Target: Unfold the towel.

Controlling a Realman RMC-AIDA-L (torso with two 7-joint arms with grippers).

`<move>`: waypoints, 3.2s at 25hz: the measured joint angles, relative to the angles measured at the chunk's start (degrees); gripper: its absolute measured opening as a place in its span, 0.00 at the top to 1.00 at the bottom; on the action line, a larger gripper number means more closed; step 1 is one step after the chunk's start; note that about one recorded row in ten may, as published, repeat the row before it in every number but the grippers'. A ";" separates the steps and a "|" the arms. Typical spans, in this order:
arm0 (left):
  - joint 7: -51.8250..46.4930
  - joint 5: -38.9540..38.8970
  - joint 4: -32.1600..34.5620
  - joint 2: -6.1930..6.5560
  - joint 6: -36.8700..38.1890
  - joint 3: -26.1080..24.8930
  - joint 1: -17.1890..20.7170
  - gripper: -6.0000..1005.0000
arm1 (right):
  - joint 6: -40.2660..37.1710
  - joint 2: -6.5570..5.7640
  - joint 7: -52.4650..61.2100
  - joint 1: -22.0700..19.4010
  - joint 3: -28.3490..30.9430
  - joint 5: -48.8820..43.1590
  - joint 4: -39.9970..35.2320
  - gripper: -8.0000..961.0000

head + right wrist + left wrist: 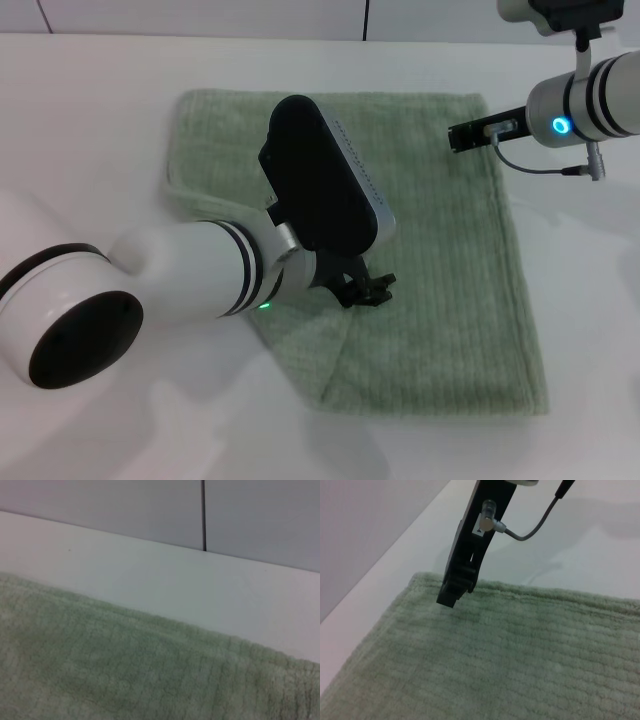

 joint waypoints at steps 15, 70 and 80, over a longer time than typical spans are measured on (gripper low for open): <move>-0.06 -0.04 2.83 0.00 1.51 -0.12 -2.16 0.15 | -0.31 -0.03 0.00 -0.13 -0.06 -0.37 -0.95 0.99; -6.52 6.39 -4.44 0.12 -9.78 -0.67 -4.79 0.92 | -0.90 -0.21 0.29 -0.39 0.24 -0.58 -1.49 0.98; -6.88 6.80 -12.41 0.27 -10.58 -2.72 0.14 0.94 | -0.97 -0.21 0.19 -0.47 0.29 -0.58 -1.48 0.98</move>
